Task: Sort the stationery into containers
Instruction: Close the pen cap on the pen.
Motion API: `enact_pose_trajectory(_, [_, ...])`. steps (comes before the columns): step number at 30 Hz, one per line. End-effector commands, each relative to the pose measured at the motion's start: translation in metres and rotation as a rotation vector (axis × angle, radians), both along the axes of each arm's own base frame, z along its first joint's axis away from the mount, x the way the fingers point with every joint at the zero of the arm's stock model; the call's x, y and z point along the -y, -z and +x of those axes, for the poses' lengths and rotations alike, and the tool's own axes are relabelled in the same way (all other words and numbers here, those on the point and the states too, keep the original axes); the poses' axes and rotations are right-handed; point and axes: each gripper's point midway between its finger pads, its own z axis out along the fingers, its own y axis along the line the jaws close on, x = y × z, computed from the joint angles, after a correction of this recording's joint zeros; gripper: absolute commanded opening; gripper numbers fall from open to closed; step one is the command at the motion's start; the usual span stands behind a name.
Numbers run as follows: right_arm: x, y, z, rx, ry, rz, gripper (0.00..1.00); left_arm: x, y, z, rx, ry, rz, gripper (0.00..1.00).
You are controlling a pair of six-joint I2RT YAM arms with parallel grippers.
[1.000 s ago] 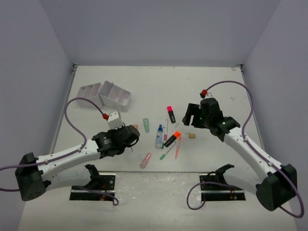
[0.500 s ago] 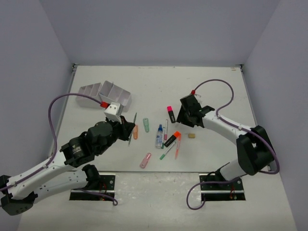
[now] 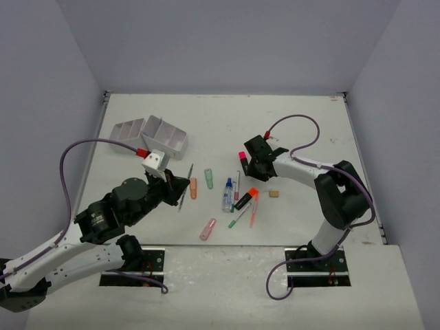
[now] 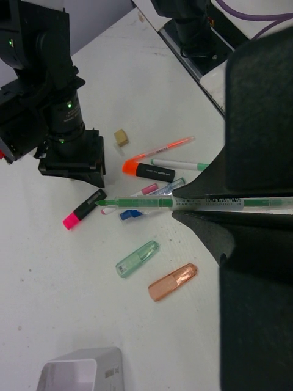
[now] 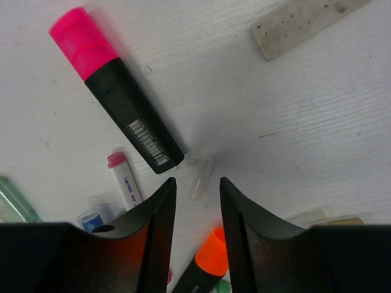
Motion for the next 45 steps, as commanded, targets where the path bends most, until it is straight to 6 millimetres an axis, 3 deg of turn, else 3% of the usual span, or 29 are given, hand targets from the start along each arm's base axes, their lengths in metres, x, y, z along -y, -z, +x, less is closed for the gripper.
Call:
enact_pose_trajectory(1, [-0.007, -0.005, 0.02, 0.059, 0.054, 0.001, 0.34, 0.001, 0.004, -0.003, 0.006, 0.031, 0.027, 0.0])
enact_pose_trajectory(7, [-0.005, 0.011, 0.019, 0.026, 0.063, -0.022, 0.3, 0.002, 0.005, -0.004, 0.002, 0.035, 0.02, 0.0])
enact_pose_trajectory(14, [-0.001, 0.016, 0.014, 0.022, 0.074, -0.03, 0.1, 0.003, 0.006, -0.003, -0.005, 0.03, 0.019, 0.0])
enact_pose_trajectory(26, [0.006, -0.04, 0.01, 0.147, 0.047, 0.02, 0.0, 0.013, 0.024, 0.0, -0.062, 0.021, 0.018, 0.0])
enact_pose_trajectory(29, [-0.008, -0.088, 0.009, 0.277, -0.021, 0.142, 0.0, 0.035, 0.033, -0.004, -0.07, 0.098, -0.04, 0.0])
enact_pose_trajectory(31, [-0.025, -0.119, 0.0, 0.394, -0.178, 0.246, 0.0, 0.056, 0.035, -0.012, -0.065, 0.189, -0.11, 0.0])
enact_pose_trajectory(33, [-0.053, -0.174, -0.008, 0.607, -0.36, 0.408, 0.0, 0.077, 0.029, -0.023, -0.055, 0.3, -0.203, 0.0])
enact_pose_trajectory(34, [-0.062, -0.197, -0.021, 0.686, -0.456, 0.478, 0.0, 0.085, 0.017, -0.022, -0.02, 0.317, -0.278, 0.0])
enact_pose_trajectory(36, [-0.066, -0.246, -0.06, 0.856, -0.602, 0.62, 0.0, 0.094, 0.021, -0.027, -0.051, 0.342, -0.393, 0.0])
enact_pose_trajectory(37, [-0.066, -0.263, -0.066, 0.915, -0.621, 0.656, 0.0, 0.098, 0.006, -0.028, -0.012, 0.361, -0.465, 0.0])
enact_pose_trajectory(39, [-0.064, -0.299, -0.095, 1.02, -0.707, 0.745, 0.0, 0.102, 0.01, -0.032, -0.017, 0.385, -0.562, 0.0])
enact_pose_trajectory(42, [-0.063, -0.333, -0.121, 1.122, -0.791, 0.827, 0.0, 0.107, -0.017, -0.041, 0.055, 0.464, -0.689, 0.0])
enact_pose_trajectory(45, [-0.063, -0.348, -0.137, 1.163, -0.841, 0.871, 0.0, 0.114, -0.033, -0.049, 0.085, 0.536, -0.746, 0.0])
